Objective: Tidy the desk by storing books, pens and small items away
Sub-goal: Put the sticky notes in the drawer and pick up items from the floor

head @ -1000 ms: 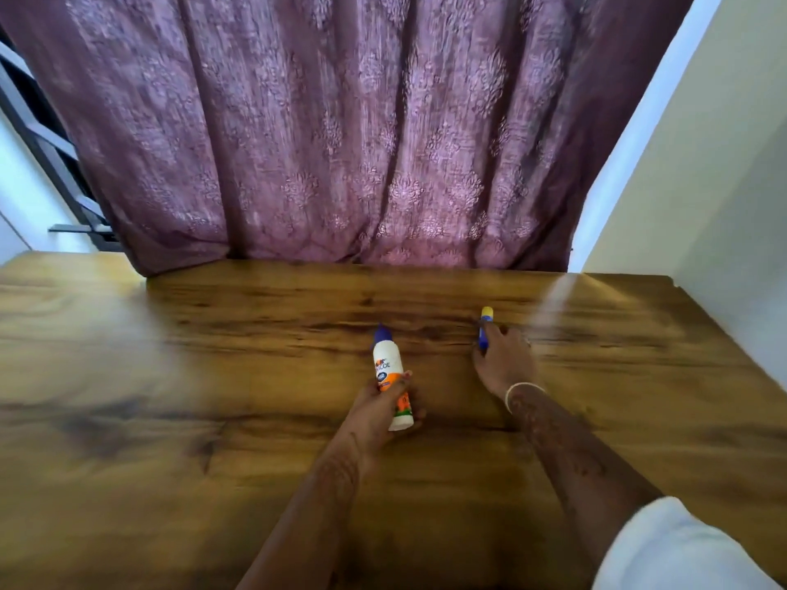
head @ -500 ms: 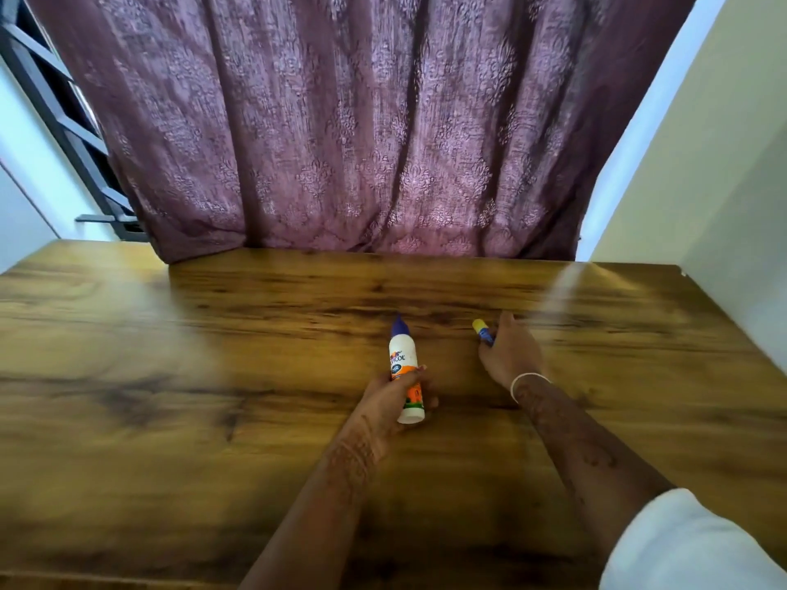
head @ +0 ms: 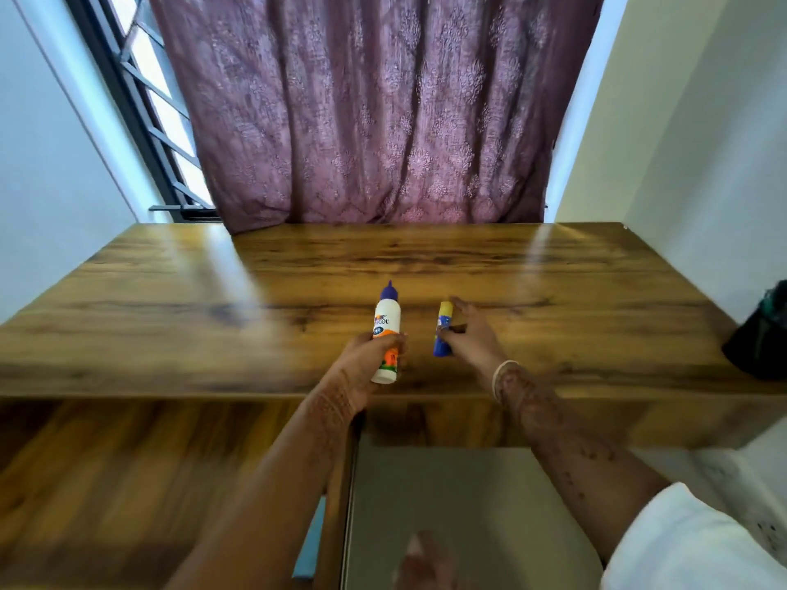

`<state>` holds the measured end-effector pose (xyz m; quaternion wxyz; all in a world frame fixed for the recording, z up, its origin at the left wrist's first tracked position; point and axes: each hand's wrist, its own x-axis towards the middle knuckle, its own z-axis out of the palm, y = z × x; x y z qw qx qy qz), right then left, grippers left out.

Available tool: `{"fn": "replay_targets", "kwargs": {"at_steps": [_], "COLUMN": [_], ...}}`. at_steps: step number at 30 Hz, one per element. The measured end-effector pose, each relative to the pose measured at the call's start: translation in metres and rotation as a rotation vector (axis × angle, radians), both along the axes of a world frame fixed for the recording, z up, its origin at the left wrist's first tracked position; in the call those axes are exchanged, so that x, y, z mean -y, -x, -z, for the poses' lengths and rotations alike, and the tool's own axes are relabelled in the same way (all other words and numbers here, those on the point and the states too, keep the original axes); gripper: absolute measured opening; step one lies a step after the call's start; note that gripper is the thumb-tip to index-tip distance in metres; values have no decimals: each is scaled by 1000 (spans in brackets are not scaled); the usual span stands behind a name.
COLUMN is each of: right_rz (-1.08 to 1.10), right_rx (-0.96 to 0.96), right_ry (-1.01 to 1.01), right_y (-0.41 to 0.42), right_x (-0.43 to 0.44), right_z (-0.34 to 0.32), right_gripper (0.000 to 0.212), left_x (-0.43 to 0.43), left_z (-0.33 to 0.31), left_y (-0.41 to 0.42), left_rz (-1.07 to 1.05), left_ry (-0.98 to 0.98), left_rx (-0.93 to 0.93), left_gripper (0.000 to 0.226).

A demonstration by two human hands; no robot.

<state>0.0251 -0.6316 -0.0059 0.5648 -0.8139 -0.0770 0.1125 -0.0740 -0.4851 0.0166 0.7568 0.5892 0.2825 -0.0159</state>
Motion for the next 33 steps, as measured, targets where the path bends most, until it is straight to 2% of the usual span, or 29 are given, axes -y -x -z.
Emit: {"fn": "replay_targets", "kwargs": {"at_steps": [5,8,11,14,17,23,29,33], "right_rz": [-64,-142,-227,-271,-323,-383,-450,-445], "right_rx": [-64,-158,-197,-181,-205,-88,18,19], "right_ry": [-118,-210,-207,-139,-68,141,391,464], "right_y": [85,129,166,186,206,232,244,247], "right_x": [-17,-35,-61,-77,-102,-142,-164,-173], "right_z": [-10,3,18,31,44,67,86,97], "right_gripper": [48,45,38,33,28,25,33,40], "left_x": [-14,-33,-54,-68,-90,-124,-149,-162], "left_z": [-7,7,25,35,48,67,91,110], "left_y": [89,136,179,203,223,236,234,225], "left_rz": [-27,-79,-156,-213,-232,-225,-85,53], "left_ry": [-30,-57,-24,51,38,-18,-80,-168], "left_rx": [-4,-63,-111,-136,-147,-229,-341,-424], "left_gripper": [33,41,40,42,51,43,48,48]}}
